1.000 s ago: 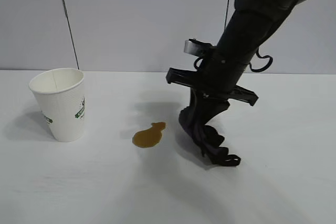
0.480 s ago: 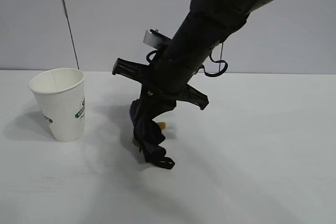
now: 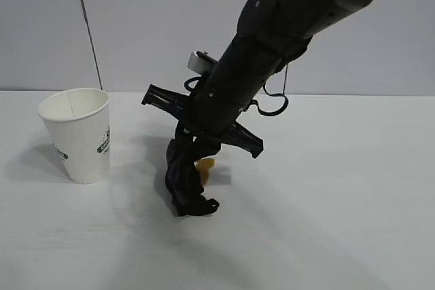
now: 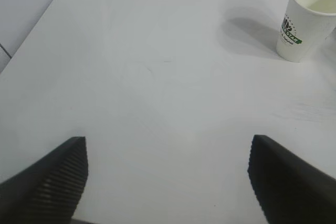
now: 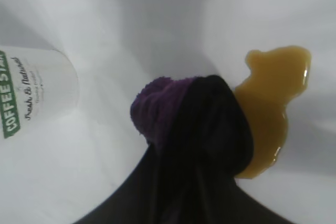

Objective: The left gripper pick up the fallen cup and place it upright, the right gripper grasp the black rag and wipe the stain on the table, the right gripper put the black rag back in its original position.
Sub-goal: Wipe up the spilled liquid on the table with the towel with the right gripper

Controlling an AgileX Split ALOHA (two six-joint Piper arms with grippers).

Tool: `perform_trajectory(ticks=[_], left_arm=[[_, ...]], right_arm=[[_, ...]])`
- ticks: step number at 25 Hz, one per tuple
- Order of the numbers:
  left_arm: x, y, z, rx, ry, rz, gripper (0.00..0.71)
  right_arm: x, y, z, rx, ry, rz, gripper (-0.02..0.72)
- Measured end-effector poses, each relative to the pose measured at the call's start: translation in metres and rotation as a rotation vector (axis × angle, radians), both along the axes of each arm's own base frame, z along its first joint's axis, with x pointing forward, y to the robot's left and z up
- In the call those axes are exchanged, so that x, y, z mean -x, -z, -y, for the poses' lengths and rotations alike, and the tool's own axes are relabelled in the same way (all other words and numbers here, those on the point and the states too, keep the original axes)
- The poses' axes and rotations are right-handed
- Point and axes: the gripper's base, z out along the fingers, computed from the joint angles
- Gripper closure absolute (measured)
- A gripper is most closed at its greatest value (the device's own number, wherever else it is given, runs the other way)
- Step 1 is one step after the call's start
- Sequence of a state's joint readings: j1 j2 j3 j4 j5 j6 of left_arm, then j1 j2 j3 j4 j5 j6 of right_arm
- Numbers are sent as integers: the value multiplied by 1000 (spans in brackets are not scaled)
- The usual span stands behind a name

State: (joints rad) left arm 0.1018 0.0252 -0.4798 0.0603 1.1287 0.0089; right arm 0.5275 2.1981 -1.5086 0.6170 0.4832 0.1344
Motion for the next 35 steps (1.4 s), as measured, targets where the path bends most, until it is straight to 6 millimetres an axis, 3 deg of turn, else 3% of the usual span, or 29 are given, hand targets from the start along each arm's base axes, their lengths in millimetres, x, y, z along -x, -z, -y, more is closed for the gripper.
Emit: perform_trajectory(ticks=[11,19,35], left_arm=[[0,0,0,1,0,0,110],[0,0,0,1,1,0,110],[0,0,0,2,1,0,110]], right_arm=[[-1,16,-5,-3,25,-3,630],[0,18,-3,34,-13,3,630],[-13,12,31,102,-23,-9,630]])
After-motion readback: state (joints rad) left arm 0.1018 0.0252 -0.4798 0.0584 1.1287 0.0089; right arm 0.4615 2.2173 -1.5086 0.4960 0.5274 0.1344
